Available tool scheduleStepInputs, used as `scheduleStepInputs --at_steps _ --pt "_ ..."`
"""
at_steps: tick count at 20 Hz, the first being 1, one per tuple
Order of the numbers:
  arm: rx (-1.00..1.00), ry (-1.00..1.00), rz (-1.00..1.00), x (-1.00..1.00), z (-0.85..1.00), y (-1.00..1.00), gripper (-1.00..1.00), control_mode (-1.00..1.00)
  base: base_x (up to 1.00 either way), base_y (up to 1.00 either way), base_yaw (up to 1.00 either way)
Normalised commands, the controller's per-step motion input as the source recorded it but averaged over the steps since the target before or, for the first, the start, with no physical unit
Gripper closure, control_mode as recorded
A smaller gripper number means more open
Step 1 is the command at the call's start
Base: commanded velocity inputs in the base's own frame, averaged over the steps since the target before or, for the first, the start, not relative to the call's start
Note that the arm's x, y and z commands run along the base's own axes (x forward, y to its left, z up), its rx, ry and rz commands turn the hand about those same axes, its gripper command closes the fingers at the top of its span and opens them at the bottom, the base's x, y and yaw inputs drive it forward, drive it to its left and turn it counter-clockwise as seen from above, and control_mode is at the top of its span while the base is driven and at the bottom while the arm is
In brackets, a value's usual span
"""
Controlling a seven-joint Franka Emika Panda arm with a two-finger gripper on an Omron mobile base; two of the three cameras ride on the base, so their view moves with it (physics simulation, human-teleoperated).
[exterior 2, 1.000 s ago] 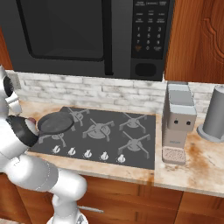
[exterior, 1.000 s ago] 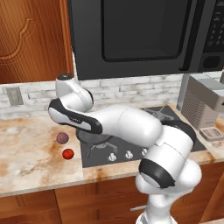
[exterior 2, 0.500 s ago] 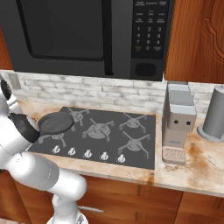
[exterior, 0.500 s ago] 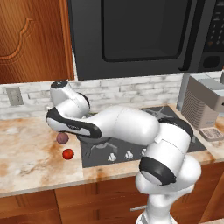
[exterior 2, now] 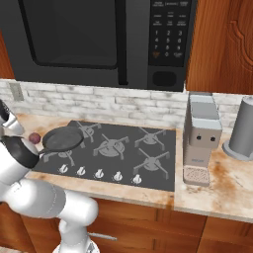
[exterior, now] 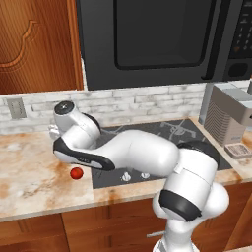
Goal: Place the pan on the front left burner on the stove. Then place the tomato and the onion in the pan and turn on the front left burner.
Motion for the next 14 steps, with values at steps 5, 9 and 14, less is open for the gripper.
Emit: scheduleStepInputs --at_steps 5,9,14 --pt "0.00 0.00 0.05 0.10 -0.17 0.00 -1.00 -1.00 0.00 0.00 0.00" --pt "0.00 0.00 0.04 0.17 -0.12 0.00 -1.00 -1.00 0.00 0.00 0.00" --pt "0.00 0.00 0.05 0.24 -0.10 0.00 -1.00 -1.00 0.00 0.00 0.00"
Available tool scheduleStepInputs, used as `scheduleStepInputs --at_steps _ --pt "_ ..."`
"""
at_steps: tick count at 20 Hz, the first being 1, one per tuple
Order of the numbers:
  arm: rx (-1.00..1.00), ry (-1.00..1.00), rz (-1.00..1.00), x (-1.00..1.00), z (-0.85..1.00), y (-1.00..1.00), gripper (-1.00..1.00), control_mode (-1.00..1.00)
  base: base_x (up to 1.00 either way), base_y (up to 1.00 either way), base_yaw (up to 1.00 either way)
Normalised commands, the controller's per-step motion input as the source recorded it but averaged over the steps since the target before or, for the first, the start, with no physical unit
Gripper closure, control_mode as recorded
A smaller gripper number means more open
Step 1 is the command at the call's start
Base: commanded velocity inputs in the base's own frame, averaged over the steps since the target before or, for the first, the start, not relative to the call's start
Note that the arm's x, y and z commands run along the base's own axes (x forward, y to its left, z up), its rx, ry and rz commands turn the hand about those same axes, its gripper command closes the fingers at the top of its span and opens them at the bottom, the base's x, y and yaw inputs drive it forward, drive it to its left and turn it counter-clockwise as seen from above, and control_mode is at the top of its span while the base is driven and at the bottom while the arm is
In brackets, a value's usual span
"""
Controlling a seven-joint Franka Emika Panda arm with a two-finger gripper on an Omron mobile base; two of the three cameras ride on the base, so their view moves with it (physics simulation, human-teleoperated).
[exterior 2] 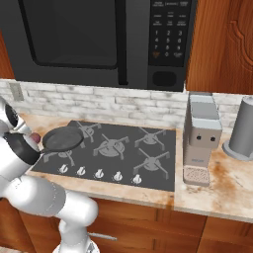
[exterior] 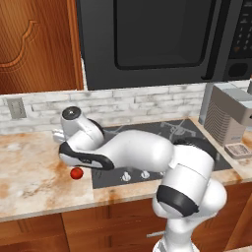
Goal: Place the pan on the front left burner on the stove. Then place the tomato and the onion in the pan and turn on the front left burner.
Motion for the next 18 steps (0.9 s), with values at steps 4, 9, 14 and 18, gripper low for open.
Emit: scheduleStepInputs --at_steps 4,9,14,18 --pt "0.00 0.00 0.03 0.27 -0.10 0.06 -1.00 -1.00 0.00 0.00 0.00" --pt "0.00 0.00 0.01 0.09 -0.12 0.17 -1.00 -1.00 0.00 0.00 0.00" --pt "0.00 0.00 0.00 0.00 -0.12 0.17 -1.00 -1.00 0.00 0.00 0.00" --pt "0.00 0.00 0.00 0.04 -0.16 0.00 -1.00 -1.00 0.00 0.00 0.00"
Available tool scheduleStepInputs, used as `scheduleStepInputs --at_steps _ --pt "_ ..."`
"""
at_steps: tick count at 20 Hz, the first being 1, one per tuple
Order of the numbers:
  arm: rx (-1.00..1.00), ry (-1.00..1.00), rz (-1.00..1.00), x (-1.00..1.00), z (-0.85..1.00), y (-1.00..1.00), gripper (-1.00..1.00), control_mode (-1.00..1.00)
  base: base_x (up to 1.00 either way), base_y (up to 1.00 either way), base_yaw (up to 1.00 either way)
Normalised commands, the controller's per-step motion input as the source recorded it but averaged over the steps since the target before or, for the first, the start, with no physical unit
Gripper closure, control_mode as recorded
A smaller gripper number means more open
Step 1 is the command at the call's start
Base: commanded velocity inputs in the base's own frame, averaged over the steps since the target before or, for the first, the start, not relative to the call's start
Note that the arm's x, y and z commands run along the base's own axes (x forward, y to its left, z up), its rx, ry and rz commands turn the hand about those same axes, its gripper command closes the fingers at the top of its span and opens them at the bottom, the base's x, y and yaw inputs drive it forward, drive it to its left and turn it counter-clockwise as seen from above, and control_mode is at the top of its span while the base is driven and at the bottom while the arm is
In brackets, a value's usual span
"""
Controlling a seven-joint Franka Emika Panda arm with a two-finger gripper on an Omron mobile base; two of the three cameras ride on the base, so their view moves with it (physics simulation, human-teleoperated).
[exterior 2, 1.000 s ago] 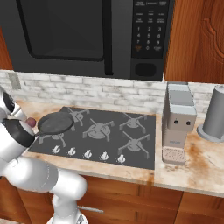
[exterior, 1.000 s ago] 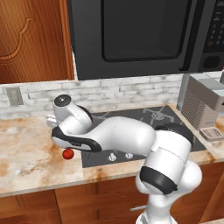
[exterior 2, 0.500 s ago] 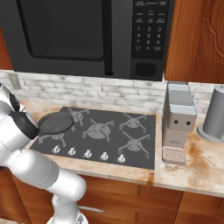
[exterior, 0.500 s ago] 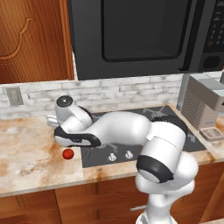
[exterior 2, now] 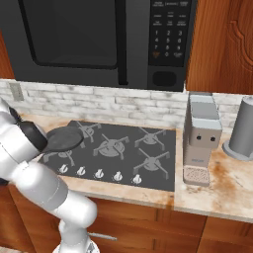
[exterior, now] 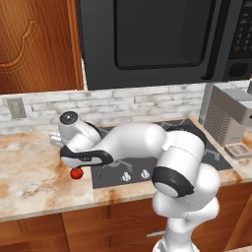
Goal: Place the pan on the front left burner on the stove. Then place the tomato and the onion in the pan and turn on the front left burner.
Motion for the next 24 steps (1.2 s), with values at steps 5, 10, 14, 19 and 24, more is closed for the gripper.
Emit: scheduleStepInputs --at_steps 5,10,14,19,24 --pt "0.00 0.00 0.00 0.03 -0.20 0.00 -1.00 -1.00 0.00 0.00 0.00" --pt "0.00 0.00 0.00 0.02 -0.16 0.01 -1.00 -1.00 0.00 0.00 0.00" --pt "0.00 0.00 0.00 0.07 -0.11 0.02 -1.00 -1.00 0.00 0.00 0.00" --pt "0.00 0.00 0.00 0.14 -0.07 0.06 -1.00 -1.00 0.00 0.00 0.00" --pt "0.00 0.00 0.00 0.17 -0.08 0.10 -1.00 -1.00 0.00 0.00 0.00"
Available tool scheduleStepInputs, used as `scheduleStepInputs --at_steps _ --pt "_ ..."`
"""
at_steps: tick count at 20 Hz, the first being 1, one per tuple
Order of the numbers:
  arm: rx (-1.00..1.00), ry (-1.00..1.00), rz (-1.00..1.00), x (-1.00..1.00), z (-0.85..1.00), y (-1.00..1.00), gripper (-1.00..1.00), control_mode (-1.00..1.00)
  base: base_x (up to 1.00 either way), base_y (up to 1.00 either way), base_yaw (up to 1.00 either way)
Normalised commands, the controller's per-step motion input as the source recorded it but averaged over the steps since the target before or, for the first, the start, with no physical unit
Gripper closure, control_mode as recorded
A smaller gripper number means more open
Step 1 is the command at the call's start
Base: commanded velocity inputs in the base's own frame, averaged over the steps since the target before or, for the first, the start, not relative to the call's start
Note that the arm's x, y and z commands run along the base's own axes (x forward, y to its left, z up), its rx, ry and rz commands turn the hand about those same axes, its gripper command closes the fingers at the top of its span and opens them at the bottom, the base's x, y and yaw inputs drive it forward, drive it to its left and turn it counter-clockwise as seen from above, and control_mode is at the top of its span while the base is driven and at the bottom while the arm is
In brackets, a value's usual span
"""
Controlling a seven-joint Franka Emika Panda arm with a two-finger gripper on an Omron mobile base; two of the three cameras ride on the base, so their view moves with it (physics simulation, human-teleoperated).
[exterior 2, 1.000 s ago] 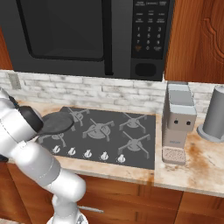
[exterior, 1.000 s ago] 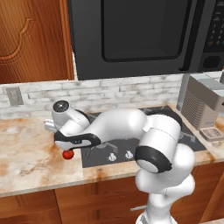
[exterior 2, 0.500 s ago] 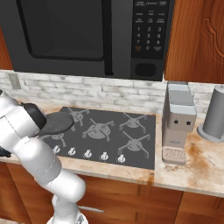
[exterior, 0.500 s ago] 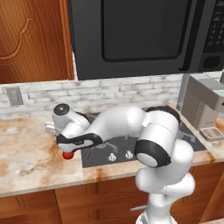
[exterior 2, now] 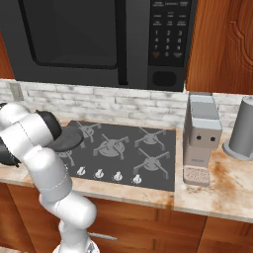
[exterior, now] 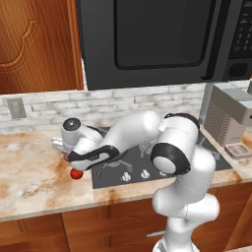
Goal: Place the pan on the front left burner on the stove. Then place the tomato and the onion in the pan and turn on the front left burner.
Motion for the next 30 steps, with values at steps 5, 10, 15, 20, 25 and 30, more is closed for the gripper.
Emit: scheduleStepInputs --at_steps 5,10,15,20,25,30 --pt "0.00 0.00 0.00 0.14 -0.10 0.17 -1.00 -1.00 0.00 0.00 0.00" --pt "-0.01 0.00 0.00 0.17 -0.11 0.26 -1.00 -1.00 0.00 0.00 0.00" --pt "-0.01 0.00 0.00 0.18 -0.03 0.25 -1.00 -1.00 0.00 0.00 0.00" --pt "-0.05 0.00 -0.04 0.06 0.00 0.11 -1.00 -1.00 0.00 0.00 0.00" --pt "-0.02 0.00 -0.05 0.00 0.00 0.00 -1.00 -1.00 0.00 0.00 0.00" --pt "0.00 0.01 -0.01 0.00 0.00 -0.01 -1.00 -1.00 0.00 0.00 0.00"
